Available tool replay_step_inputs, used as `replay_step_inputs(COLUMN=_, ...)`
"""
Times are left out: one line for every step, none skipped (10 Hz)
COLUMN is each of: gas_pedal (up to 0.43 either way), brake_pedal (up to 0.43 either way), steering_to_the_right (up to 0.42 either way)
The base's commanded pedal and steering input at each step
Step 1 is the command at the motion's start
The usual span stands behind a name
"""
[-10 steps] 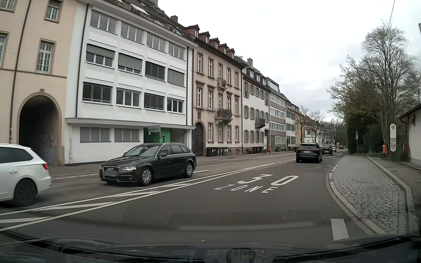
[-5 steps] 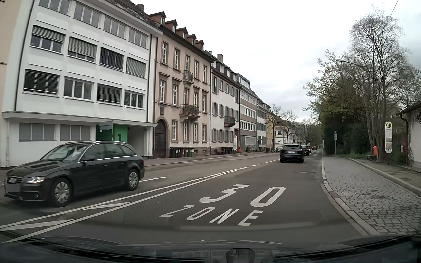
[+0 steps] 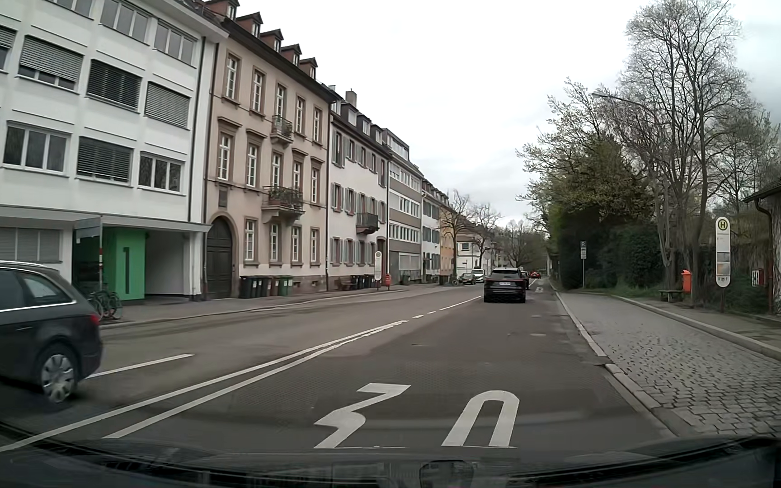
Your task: Follow the waypoints while adhering to traffic rules and regulations
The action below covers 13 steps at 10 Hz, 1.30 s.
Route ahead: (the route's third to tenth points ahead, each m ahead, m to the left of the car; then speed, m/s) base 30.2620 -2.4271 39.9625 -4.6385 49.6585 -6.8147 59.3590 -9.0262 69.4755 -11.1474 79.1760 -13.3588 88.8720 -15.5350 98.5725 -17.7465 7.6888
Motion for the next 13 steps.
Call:
replay_step_inputs(gas_pedal=0.098, brake_pedal=0.000, steering_to_the_right=0.113)
replay_step_inputs(gas_pedal=0.098, brake_pedal=0.000, steering_to_the_right=0.111)
replay_step_inputs(gas_pedal=0.098, brake_pedal=0.000, steering_to_the_right=0.104)
replay_step_inputs(gas_pedal=0.098, brake_pedal=0.000, steering_to_the_right=0.099)
replay_step_inputs(gas_pedal=0.098, brake_pedal=0.000, steering_to_the_right=0.092)
replay_step_inputs(gas_pedal=0.098, brake_pedal=0.000, steering_to_the_right=0.089)
replay_step_inputs(gas_pedal=0.098, brake_pedal=0.000, steering_to_the_right=0.085)
replay_step_inputs(gas_pedal=0.098, brake_pedal=0.000, steering_to_the_right=0.081)
replay_step_inputs(gas_pedal=0.098, brake_pedal=0.000, steering_to_the_right=0.071)
replay_step_inputs(gas_pedal=0.098, brake_pedal=0.000, steering_to_the_right=0.060)
replay_step_inputs(gas_pedal=0.098, brake_pedal=0.000, steering_to_the_right=0.050)
replay_step_inputs(gas_pedal=0.098, brake_pedal=0.000, steering_to_the_right=0.038)
replay_step_inputs(gas_pedal=0.098, brake_pedal=0.000, steering_to_the_right=0.031)
